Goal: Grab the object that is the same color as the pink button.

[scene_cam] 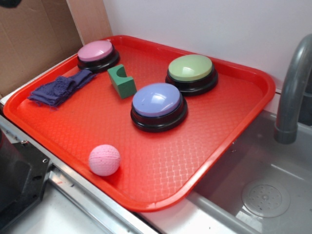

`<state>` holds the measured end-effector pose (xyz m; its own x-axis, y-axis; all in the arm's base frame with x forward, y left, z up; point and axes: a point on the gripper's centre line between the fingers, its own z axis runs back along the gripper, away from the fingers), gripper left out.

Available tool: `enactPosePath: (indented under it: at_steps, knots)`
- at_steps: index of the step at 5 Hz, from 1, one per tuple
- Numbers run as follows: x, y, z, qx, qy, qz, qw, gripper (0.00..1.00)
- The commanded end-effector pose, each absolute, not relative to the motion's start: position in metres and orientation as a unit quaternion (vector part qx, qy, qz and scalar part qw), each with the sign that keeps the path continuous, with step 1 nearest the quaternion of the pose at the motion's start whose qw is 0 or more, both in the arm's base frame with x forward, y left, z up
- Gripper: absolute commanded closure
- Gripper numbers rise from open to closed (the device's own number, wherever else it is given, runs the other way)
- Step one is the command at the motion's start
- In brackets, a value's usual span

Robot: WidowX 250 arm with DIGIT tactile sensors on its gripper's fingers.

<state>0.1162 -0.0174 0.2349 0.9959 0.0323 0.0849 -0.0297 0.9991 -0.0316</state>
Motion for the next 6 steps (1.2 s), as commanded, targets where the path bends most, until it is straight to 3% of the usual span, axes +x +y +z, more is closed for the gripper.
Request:
enactPosePath:
  at_steps: [1,2,4,5,6]
  knots:
    - [0.116,-0.017,0.235,-0.015,-0.043,0.016,0.999,0.00]
    - [0.130,-0.033,0.206,-0.040,-0.071,-0.005,0.997,0.00]
    - [0.148,-0.077,0.140,-0.065,-0.039,0.004,0.997,0.00]
    - [0.154,-0.093,0.110,-0.063,-0.012,0.018,0.998,0.00]
    - [0.150,-0.105,0.067,-0.086,0.031,0.031,0.995,0.00]
